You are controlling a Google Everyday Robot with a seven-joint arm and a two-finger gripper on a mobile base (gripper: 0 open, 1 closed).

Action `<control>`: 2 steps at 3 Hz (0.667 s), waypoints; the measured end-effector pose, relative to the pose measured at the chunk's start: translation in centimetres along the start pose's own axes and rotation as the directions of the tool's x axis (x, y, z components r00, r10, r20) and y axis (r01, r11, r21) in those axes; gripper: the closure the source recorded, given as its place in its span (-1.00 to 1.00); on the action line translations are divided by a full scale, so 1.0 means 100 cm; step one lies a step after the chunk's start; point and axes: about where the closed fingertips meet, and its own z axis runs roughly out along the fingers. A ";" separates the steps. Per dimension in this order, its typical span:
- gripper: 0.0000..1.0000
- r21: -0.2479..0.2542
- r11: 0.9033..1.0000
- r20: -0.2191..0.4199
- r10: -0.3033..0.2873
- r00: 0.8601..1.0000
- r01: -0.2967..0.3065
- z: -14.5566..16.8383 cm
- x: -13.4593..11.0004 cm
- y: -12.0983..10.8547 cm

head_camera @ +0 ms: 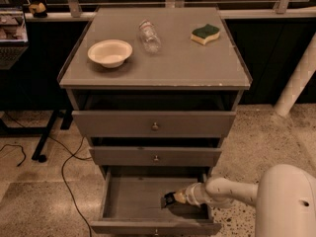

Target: Place rxbar chocolate into bottom drawer

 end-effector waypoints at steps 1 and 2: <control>0.16 0.000 1.000 0.000 0.000 1.000 0.000 0.000 0.000 0.000; -0.31 0.000 1.000 0.000 0.000 1.000 0.000 0.000 0.000 0.000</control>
Offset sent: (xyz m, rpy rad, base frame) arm 0.0000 0.0000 0.0000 0.0000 0.0000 0.0000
